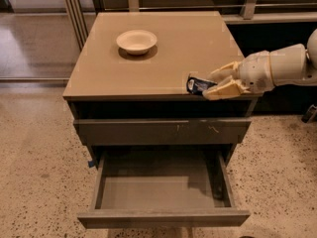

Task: Place rxbar blueberry into middle drawer

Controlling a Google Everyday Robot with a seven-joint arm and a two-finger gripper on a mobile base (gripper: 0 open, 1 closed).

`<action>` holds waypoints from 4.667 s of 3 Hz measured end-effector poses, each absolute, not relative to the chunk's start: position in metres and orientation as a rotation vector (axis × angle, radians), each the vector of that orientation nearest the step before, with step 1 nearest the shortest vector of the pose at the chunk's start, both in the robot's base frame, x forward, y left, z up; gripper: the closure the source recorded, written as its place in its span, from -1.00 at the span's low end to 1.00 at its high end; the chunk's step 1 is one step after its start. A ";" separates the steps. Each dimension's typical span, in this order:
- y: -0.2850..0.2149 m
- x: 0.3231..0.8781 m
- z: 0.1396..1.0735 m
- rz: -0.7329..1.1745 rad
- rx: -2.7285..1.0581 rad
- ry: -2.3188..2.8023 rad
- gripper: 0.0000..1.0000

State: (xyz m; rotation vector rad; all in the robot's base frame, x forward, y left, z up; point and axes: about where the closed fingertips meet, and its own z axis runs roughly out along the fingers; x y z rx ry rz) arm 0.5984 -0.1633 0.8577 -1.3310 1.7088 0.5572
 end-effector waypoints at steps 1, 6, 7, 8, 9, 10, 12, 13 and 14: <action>-0.158 0.564 0.830 0.546 -1.404 1.722 1.00; -0.166 0.539 0.584 0.499 -1.575 1.872 1.00; -0.149 0.545 0.540 0.490 -1.587 1.830 1.00; -0.127 0.548 0.484 0.510 -1.596 1.825 1.00; -0.118 0.546 0.452 0.526 -1.605 1.844 1.00; -0.116 0.544 0.421 0.506 -1.605 1.885 1.00; -0.116 0.550 0.373 0.517 -1.623 1.930 1.00; -0.116 0.550 0.373 0.518 -1.623 1.930 0.46; -0.116 0.550 0.373 0.518 -1.624 1.930 0.00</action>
Offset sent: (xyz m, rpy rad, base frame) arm -0.0958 -0.0004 -0.1346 -0.1396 0.1243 0.0783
